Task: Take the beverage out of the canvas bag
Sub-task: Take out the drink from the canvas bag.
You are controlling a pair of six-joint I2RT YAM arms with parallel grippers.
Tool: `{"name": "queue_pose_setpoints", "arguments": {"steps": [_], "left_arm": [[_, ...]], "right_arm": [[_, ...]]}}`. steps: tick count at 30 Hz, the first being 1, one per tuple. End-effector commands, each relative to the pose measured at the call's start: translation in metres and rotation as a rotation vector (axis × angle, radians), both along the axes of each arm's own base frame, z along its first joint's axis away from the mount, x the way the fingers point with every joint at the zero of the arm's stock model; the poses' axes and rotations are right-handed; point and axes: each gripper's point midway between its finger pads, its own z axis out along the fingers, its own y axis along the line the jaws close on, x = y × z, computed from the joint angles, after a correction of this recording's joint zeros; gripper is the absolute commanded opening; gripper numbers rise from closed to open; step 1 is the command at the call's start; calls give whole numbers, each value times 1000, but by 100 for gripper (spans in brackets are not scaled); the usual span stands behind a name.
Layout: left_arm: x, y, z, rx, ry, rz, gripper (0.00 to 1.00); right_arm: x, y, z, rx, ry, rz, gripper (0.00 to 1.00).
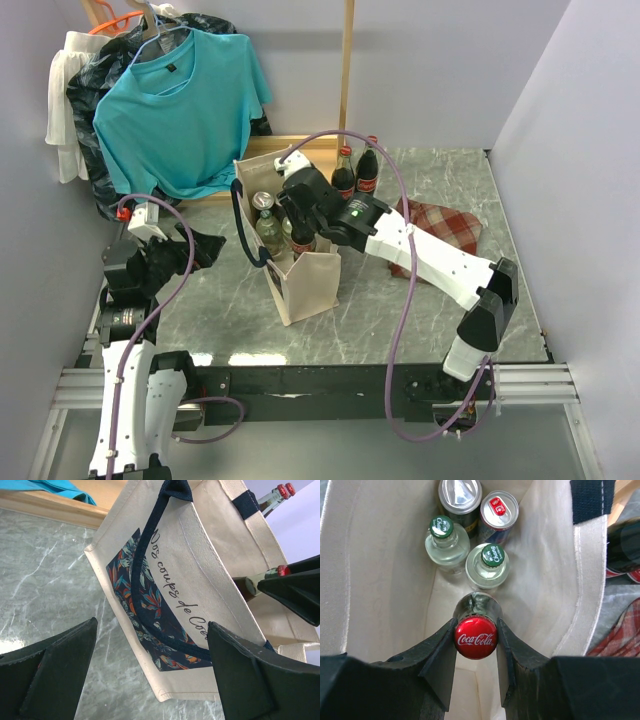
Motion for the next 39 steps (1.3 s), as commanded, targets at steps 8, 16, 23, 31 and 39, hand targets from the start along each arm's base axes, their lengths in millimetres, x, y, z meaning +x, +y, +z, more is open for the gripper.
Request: {"name": "queue_pose_setpoints", "arguments": {"steps": [8,16,23,31,39], "left_arm": [[0,0,4,-11,-10,5,96],[0,1,4,-13,-7,8,96],[0,0,3,-13,-6,7,96],[0,0,3,-14,-6,5,96],[0,0,3,-14,-6,5,96]], "right_arm": [[9,-12,138,258,-257,-38,0],[3,-21,159,292,-304,-34,0],[-1,-25,167,308,-312,-29,0],[-6,-30,183,327,-321,-30,0],[-12,-33,195,337,-327,-24,0]]}}
